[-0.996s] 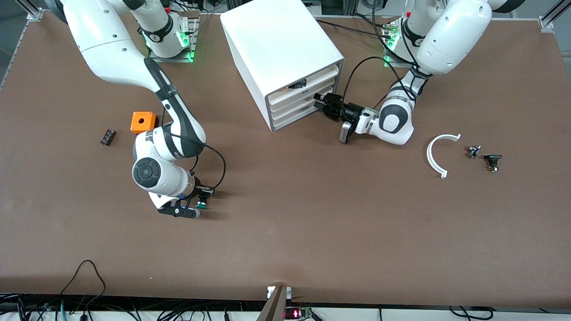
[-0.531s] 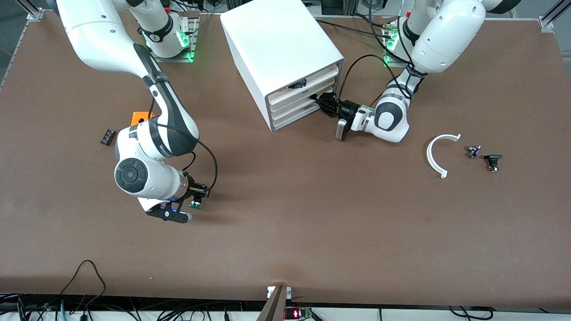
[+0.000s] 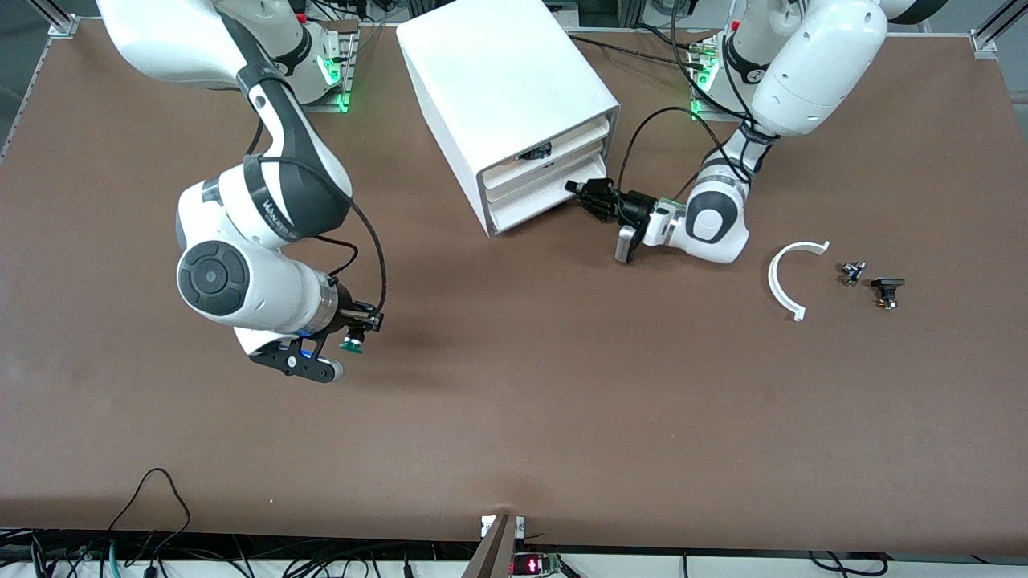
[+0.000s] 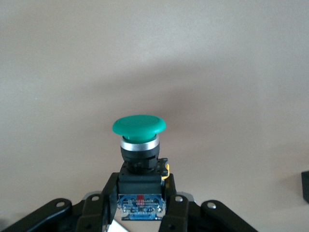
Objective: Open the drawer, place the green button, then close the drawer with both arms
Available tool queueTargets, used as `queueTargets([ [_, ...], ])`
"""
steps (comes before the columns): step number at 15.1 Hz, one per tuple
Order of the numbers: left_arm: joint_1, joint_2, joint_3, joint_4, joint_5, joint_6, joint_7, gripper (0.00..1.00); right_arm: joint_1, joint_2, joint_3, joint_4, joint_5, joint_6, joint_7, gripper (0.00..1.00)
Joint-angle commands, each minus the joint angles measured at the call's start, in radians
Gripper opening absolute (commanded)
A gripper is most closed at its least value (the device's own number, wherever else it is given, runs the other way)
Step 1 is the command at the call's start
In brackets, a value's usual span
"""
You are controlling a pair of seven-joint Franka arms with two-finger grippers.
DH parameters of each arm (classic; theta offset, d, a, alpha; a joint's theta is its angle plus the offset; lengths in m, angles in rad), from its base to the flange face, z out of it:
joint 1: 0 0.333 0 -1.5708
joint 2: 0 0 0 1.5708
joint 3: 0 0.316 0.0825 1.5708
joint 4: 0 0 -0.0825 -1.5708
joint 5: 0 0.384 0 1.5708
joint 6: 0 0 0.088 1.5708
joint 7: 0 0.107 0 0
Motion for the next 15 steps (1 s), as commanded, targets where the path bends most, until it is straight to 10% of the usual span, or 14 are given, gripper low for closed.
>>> queueTargets([
  [1,0.063,0.003,-0.004,0.08,0.071,0.002,-0.115,0.0,0.031,-0.055,0.016,0.017,0.001,-0.046,0.105,0.0],
  [15,0.151,0.089,0.017,0.274,0.206,0.001,-0.224,0.0,0.234,-0.076,0.096,0.117,0.003,0.041,0.936,0.0],
])
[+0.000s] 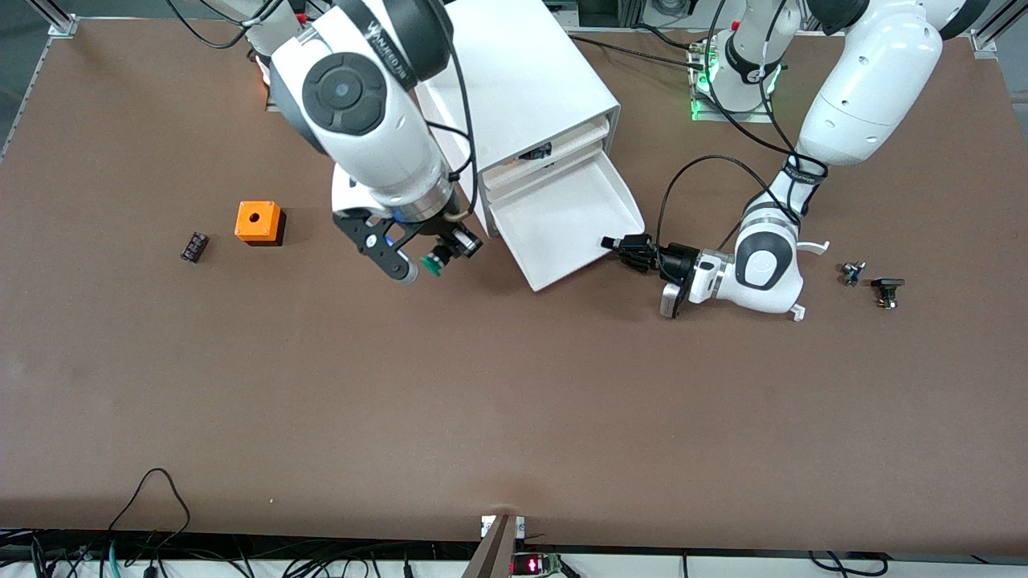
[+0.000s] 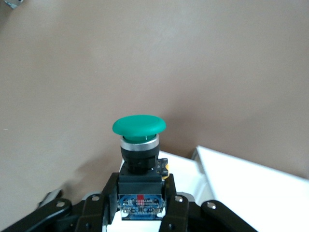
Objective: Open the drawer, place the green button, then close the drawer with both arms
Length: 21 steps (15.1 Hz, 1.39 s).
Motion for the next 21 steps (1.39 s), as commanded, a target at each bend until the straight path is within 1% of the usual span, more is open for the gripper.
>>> queueTargets([
  [1,0.005,0.012,0.008,0.034,0.03,-0.002,-0.046,0.0,0.002,0.02,0.061,0.027,0.002,0.099,0.195,0.0],
  [2,0.005,0.012,0.008,0.033,0.03,-0.002,-0.048,0.36,0.009,0.039,0.075,0.021,0.001,0.14,0.247,0.0],
  [3,0.007,0.009,0.007,0.031,0.03,-0.002,-0.051,0.99,0.035,0.057,0.076,0.021,0.001,0.171,0.289,0.0],
  [6,0.012,-0.002,0.008,0.031,0.035,-0.003,-0.062,1.0,0.092,0.114,0.075,0.018,-0.005,0.253,0.392,0.0],
  [7,0.012,-0.023,0.01,0.031,0.044,-0.005,-0.09,1.0,0.107,0.134,0.073,0.016,-0.007,0.28,0.419,0.0],
  [10,0.021,-0.146,0.008,0.036,0.169,-0.006,-0.305,1.0,0.147,0.175,0.07,-0.022,-0.021,0.36,0.46,0.0],
  [12,0.021,-0.221,0.008,0.059,0.267,-0.012,-0.441,1.0,0.167,0.203,0.07,-0.053,-0.056,0.424,0.495,0.0],
  [13,0.021,-0.25,0.008,0.083,0.335,-0.035,-0.516,1.0,0.179,0.224,0.069,-0.056,-0.065,0.443,0.509,0.0],
  [15,0.021,-0.282,0.008,0.183,0.494,-0.121,-0.674,1.0,0.201,0.259,0.069,-0.057,-0.079,0.461,0.524,0.0],
  [18,0.019,-0.296,0.001,0.354,0.723,-0.264,-0.842,1.0,0.219,0.292,0.069,-0.086,-0.128,0.495,0.565,0.0],
  [21,0.004,-0.306,-0.018,0.471,0.907,-0.36,-0.983,1.0,0.221,0.306,0.069,-0.12,-0.134,0.562,0.607,0.0],
])
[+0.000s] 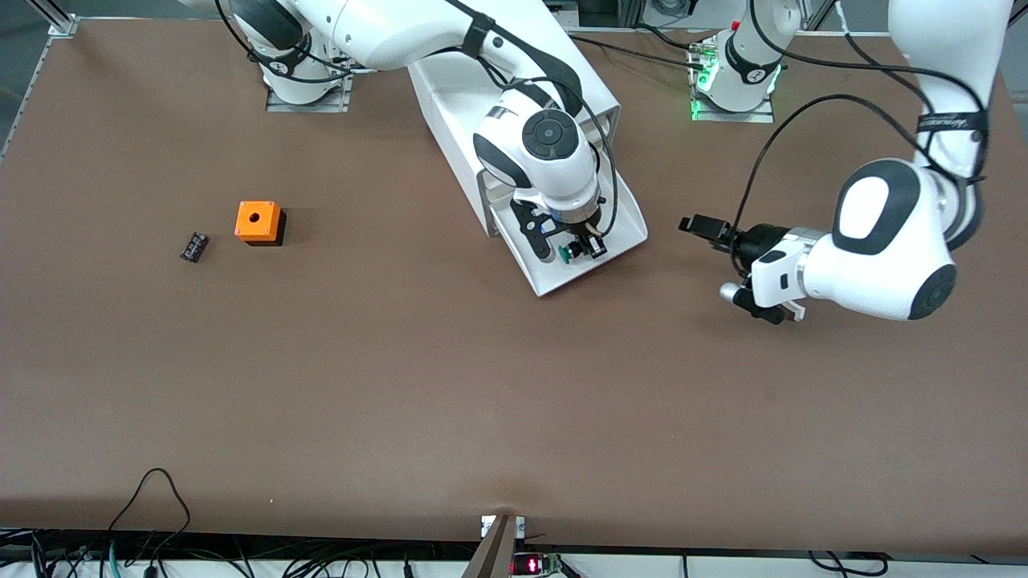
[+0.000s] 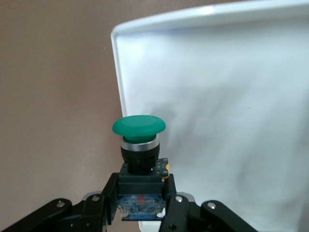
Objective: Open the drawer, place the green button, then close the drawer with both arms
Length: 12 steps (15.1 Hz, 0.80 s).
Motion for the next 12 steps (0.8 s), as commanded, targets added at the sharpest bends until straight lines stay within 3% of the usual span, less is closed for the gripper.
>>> queueTargets([
  [1,-0.011,0.009,-0.035,0.104,0.161,-0.071,-0.132,1.0,0.002,0.006,-0.001,-0.021,-0.026,0.042,0.058,0.0],
  [6,-0.054,-0.019,-0.056,0.181,0.409,-0.074,-0.28,1.0,0.002,0.036,-0.007,-0.027,-0.031,0.097,0.11,0.01],
  [7,-0.054,-0.019,-0.056,0.214,0.446,-0.086,-0.274,1.0,0.002,0.036,-0.007,-0.027,-0.031,0.097,0.112,0.18],
  [8,-0.055,-0.014,-0.052,0.239,0.476,-0.088,-0.269,1.0,0.002,0.035,-0.007,-0.027,-0.029,0.095,0.114,0.62],
  [9,-0.057,-0.013,-0.05,0.258,0.485,-0.083,-0.266,1.0,0.002,0.032,-0.009,-0.027,-0.035,0.089,0.112,1.0],
  [12,-0.052,-0.007,-0.047,0.281,0.49,-0.054,-0.271,1.0,0.002,0.024,-0.009,-0.023,-0.035,0.078,0.112,1.0],
])
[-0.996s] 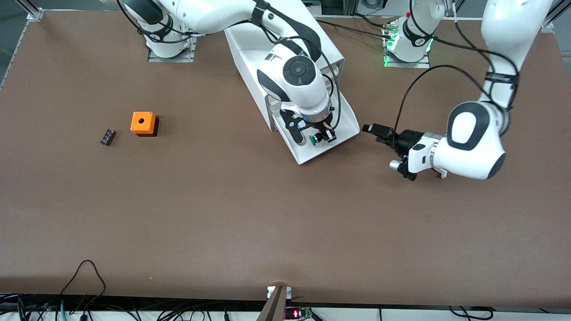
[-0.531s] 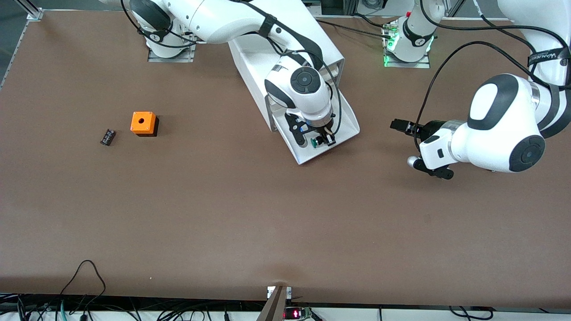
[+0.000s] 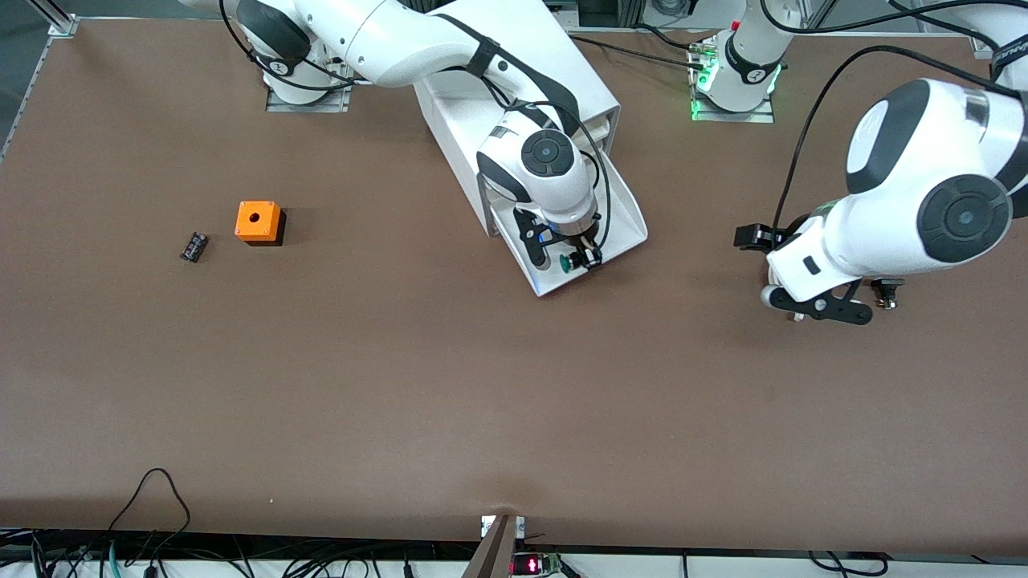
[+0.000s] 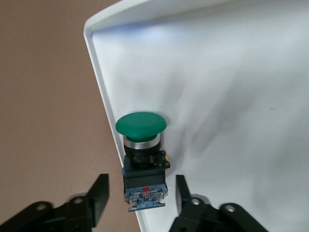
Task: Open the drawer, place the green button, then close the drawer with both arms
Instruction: 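Lower the button into the drawer and open the right gripper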
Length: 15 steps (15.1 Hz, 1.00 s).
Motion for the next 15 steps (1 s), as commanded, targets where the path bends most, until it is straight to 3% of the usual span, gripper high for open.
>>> queueTargets([
  [1,0.001,0.008,0.003,0.027,0.024,0.002,-0.028,1.0,0.003,-0.017,-0.003,0.002,-0.025,-0.023,0.028,1.0],
  [5,0.002,0.001,0.001,0.017,0.018,0.008,-0.103,1.0,-0.008,-0.031,-0.014,0.103,-0.025,-0.161,0.004,1.0],
  [8,0.004,0.001,0.001,0.013,0.016,0.009,-0.128,1.0,-0.055,-0.091,-0.012,0.108,-0.024,-0.207,-0.074,1.0],
  [12,0.007,-0.001,0.0,0.009,0.016,0.009,-0.2,1.0,-0.137,-0.153,-0.005,0.108,-0.016,-0.309,-0.358,1.0],
  [15,0.002,-0.007,0.0,-0.058,0.015,0.09,-0.262,1.0,-0.218,-0.206,-0.003,0.106,0.003,-0.374,-0.552,1.0],
])
